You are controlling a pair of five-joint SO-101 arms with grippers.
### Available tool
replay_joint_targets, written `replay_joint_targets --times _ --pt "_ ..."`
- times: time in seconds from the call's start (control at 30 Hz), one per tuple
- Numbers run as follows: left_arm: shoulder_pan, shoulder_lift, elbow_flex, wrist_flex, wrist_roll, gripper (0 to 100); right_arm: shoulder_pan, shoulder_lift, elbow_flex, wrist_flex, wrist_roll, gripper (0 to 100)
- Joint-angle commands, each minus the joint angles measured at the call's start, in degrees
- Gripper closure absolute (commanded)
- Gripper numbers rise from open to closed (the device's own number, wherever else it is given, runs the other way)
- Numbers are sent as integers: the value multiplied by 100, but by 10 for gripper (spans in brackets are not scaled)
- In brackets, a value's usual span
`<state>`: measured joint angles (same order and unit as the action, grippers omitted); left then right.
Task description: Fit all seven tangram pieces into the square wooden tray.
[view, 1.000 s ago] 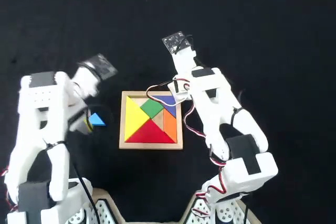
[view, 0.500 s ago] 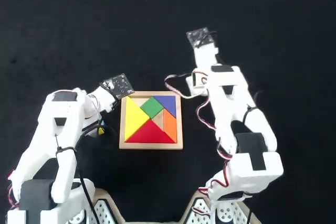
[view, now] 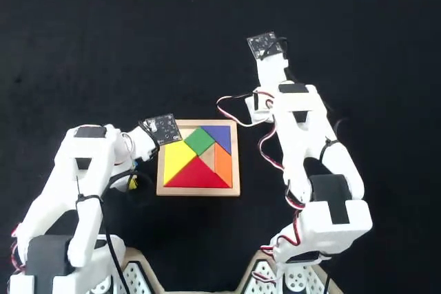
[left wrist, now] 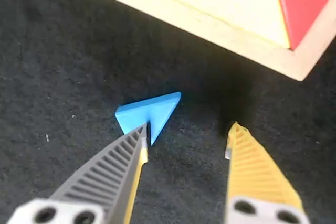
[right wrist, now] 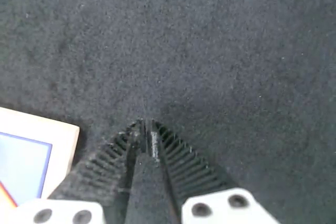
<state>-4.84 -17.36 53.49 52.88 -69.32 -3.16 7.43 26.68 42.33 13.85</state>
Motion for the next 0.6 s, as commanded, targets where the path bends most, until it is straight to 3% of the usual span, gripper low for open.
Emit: replay_joint_targets --times 0.0,0.2,0.27,0.4,0.57 --pt "-347 26 -312 79 0 755 53 -66 -312 -88 -35 986" --pt "-444 949 -857 105 53 755 53 -57 -303 -88 -35 986" --pt "-514 1407 -1349 167 369 755 53 -57 -303 -88 -35 986" --pt "-514 2136 -2211 782 466 755 53 -57 -251 -97 -35 986" --pt "-629 2268 -2580 914 589 755 53 -57 -215 -237 -35 986"
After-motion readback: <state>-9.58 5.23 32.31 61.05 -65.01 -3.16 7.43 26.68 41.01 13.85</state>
